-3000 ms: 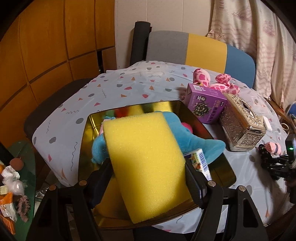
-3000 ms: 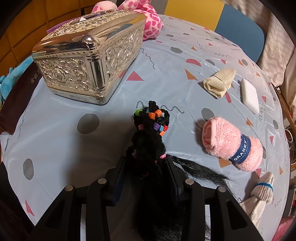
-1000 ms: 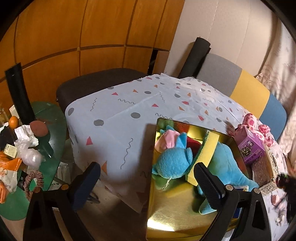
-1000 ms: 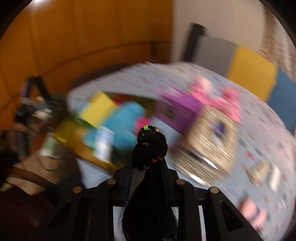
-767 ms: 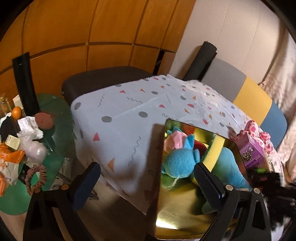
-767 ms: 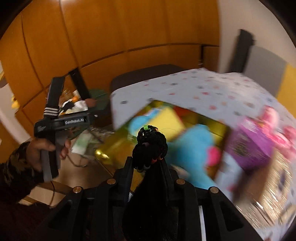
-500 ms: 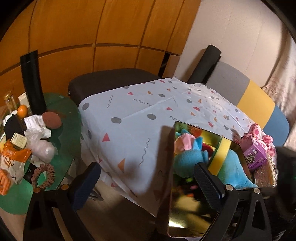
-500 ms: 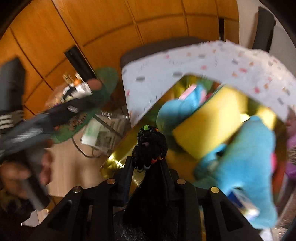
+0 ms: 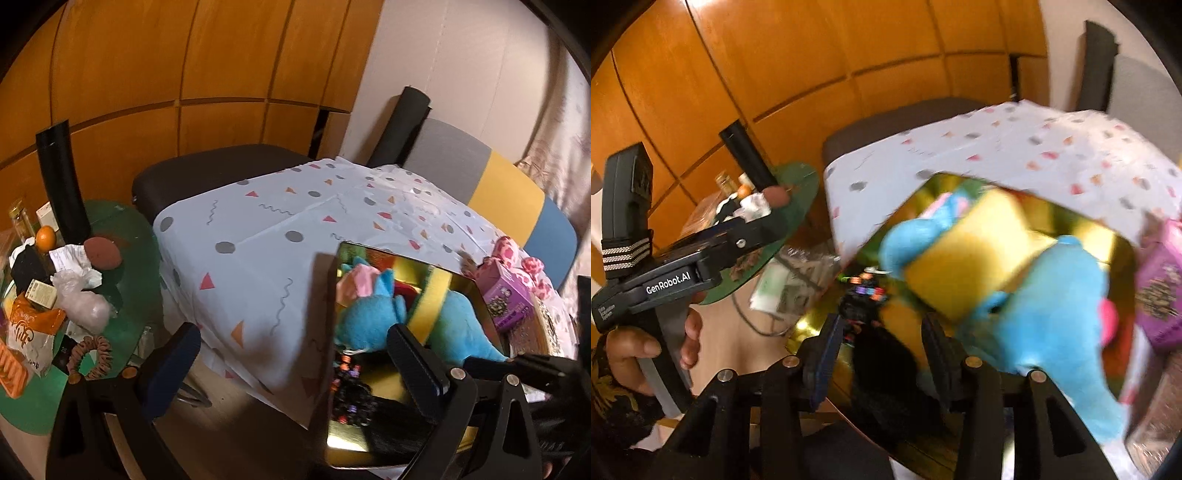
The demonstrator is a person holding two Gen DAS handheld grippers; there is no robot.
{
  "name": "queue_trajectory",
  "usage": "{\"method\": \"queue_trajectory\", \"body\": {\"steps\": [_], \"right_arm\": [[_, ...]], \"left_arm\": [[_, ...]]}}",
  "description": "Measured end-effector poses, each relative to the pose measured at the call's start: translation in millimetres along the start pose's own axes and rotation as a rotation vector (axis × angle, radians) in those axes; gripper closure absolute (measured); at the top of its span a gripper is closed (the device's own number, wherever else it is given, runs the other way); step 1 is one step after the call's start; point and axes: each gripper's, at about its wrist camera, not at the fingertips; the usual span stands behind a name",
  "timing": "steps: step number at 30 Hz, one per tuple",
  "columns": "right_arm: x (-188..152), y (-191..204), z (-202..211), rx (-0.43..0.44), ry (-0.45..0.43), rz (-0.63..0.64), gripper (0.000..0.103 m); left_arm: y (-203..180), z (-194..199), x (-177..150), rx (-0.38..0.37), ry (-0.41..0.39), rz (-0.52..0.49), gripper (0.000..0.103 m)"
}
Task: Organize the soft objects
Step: 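Move both tools back over the remaining items on the table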
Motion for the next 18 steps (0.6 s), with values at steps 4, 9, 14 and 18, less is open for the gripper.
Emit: {"method": "queue_trajectory", "body": {"steps": [4,9,14,18], "right_arm": [[-18,-14,30,-0.071,-0.050,-0.036,0.058],[-46,-35,72,-0.143,-0.097,-0.086,0.058],[-75,-56,106,-0.214,-0.119,-0.129,0.058],[-102,-80,138,-0.292,-0.142,-0.195,0.058]], "left_arm": [[-25,11,-5,-0.048,-0.013,-0.082,0.002],[-62,22,-12,-0.101,-0.015,-0.181,0.002],[-105,30,-23,-0.155,-0.002,-0.295,0.001],[-139,35,-33,-0.194,0.006,-0.373,0.001]]}}
Point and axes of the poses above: each gripper's, at about its wrist camera, not at the fingertips, and z roughly against the way its jaws point, y to its left, x to its top, and after that the axes turned 6 degrees about z, right-handed
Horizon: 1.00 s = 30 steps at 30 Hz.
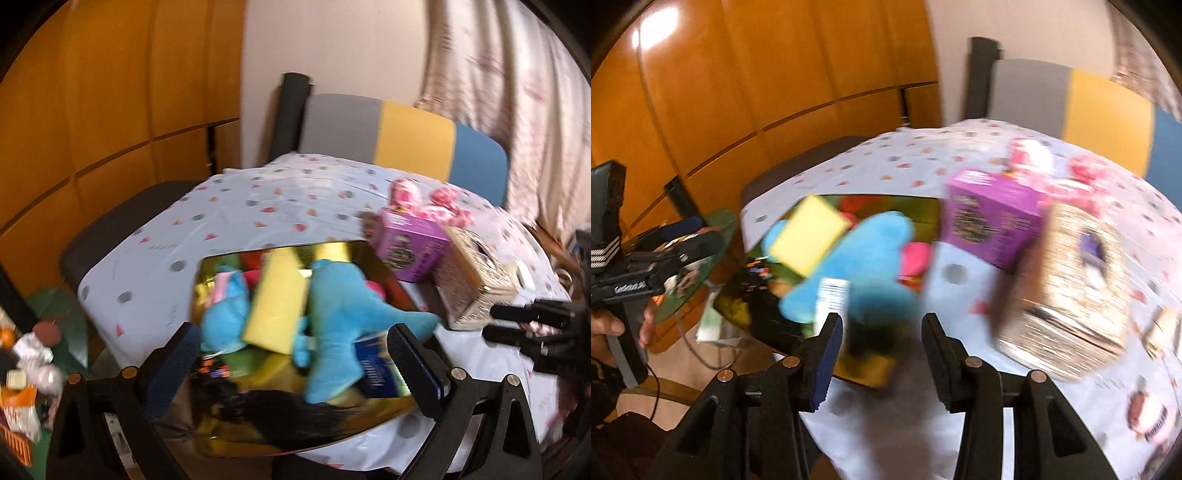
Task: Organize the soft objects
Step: 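Move both tools back over the remaining items on the table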
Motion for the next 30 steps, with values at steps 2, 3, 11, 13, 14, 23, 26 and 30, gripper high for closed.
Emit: {"method": "queue_trajectory", "body": {"steps": [2,3,11,13,14,23,26,30], "right_arm": [[-8,-21,14,-0.042,-0.014,-0.039,0.058],[-12,-33,22,-0.067,-0.021,-0.062,0.058],[-53,-127,77,-0.266,-0.052,-0.252,0.058],[-65,-146,89,-0.312,-0.056,-0.297,0.058],[-71,-157,95,-0.344,-0.058,-0.323,0.058],[-149,-262,166,-0.704,-0.108,-0.696,0.058],[-188,-293,183,-0.747,-0.148,-0.922,0.058],[-222,-310,197,-0.722,-0.229,-1.093,0.058]], "left_arm": [[-17,-2,2,-0.028,0.006,-0.031,0.001],[-25,-3,3,-0.041,0.008,-0.045,0.001],[-92,-5,13,-0.151,0.009,-0.185,0.001],[-110,-4,15,-0.178,0.003,-0.229,0.001],[-118,-4,16,-0.190,0.000,-0.245,0.001],[-214,1,38,-0.368,-0.019,-0.370,0.001],[-252,-4,43,-0.421,0.002,-0.393,0.002],[-311,-25,45,-0.474,0.062,-0.434,0.002]]}}
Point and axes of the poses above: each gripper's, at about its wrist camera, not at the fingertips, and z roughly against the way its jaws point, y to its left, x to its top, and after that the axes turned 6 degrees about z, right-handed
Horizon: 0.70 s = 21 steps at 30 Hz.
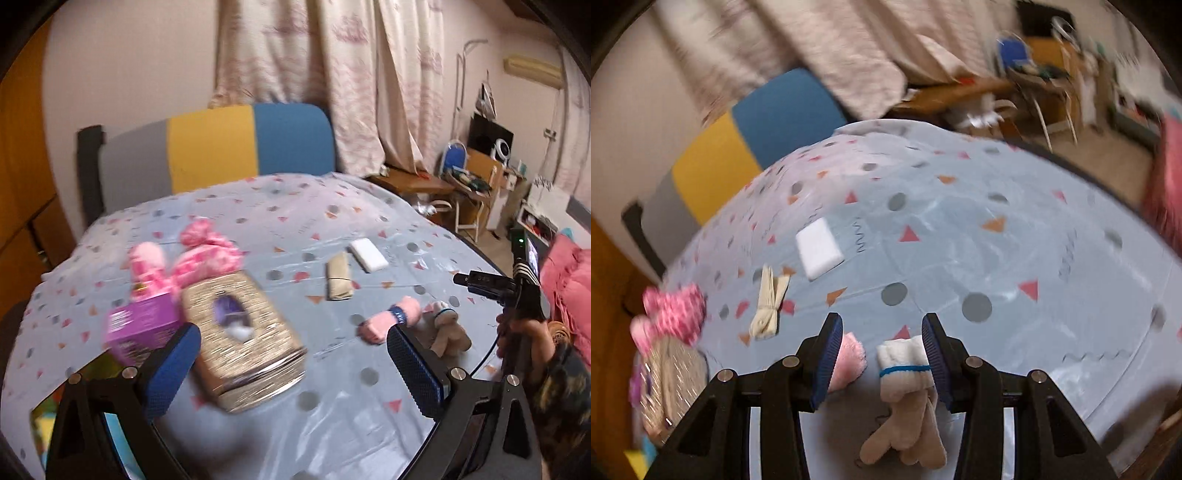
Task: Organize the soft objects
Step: 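Move both tools back over the remaining items on the table, then grasp the beige rolled cloth with the left tool and lift it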
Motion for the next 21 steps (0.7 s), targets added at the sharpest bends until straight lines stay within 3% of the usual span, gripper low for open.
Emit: {"method": "queue_trajectory", "body": {"steps": [5,7,10,15,21], "right_arm": [[-3,-4,4,0.037,-0.014,-0.032,0.058],[-4,-1,5,0.065,-0.016,-0.029,0.058],[-6,2,3,0.101,-0.008,-0.030,0.058],[-7,-2,2,0.132,-0.002,-0.057,0.058],[-6,-21,7,0.133,-0.040,-0.150,0.058]], "left_arm": [[-41,-75,26,-0.037,0.120,-0.005,0.005],[-58,-116,35,-0.049,0.176,-0.001,0.017],[-75,-175,38,-0.056,0.271,0.031,0.021],[-93,-259,34,0.025,0.329,0.009,0.022],[-90,-311,36,0.094,0.354,0.026,0.016]]}}
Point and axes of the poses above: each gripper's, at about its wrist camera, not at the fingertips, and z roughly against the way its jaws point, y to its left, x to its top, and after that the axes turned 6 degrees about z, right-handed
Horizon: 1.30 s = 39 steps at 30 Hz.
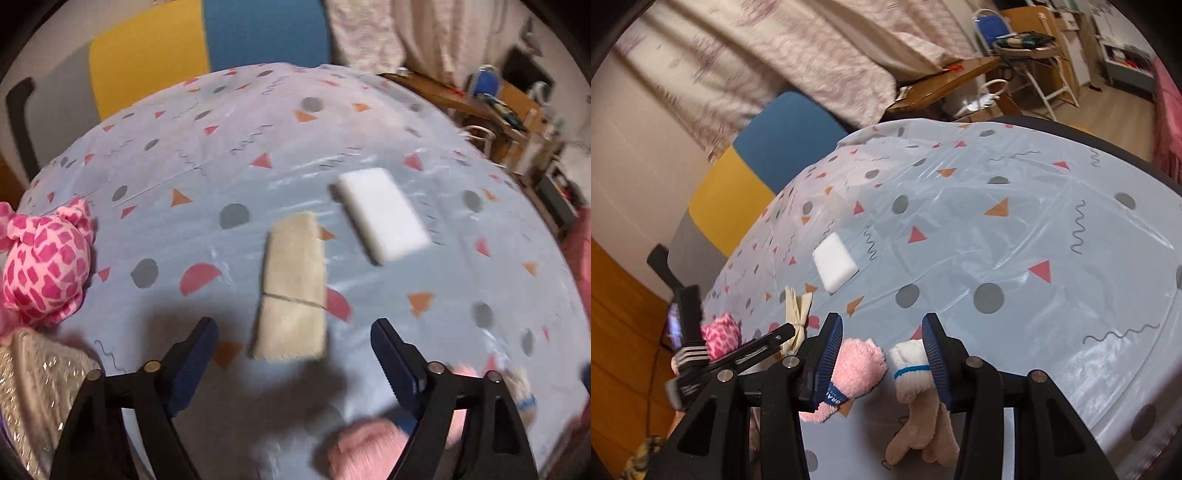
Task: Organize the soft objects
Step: 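Grasp the beige rolled cloth with the left tool and lift it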
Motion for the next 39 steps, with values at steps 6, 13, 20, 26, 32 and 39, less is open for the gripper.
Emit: {"method": "queue_trajectory", "body": {"steps": [6,13,20,26,32,39], "right_arm": [[1,-5,-4,0.030,0.016,-0.035,0.058],[-2,-2,-7,0.032,0.036,-0.016,0.058],[-2,-3,-9,0.005,0.048,-0.023,0.058],[-6,5,-19,-0.014,0.103,0.022,0.058],[-12,33,-37,-0.031,0.191,0.156,0.058],[16,90,-88,-0.009,0.251,0.333,0.058]], "left_arm": [[-3,-40,1,0.044,0.064,0.000,0.020],[-20,-9,-25,-0.011,-0.011,-0.112,0.062],[-4,80,-83,-0.173,-0.093,-0.123,0.062],[23,132,-165,-0.191,-0.121,-0.219,0.061],[58,132,-251,-0.151,-0.046,-0.278,0.062],[88,131,-277,-0.143,-0.102,-0.204,0.059]]}}
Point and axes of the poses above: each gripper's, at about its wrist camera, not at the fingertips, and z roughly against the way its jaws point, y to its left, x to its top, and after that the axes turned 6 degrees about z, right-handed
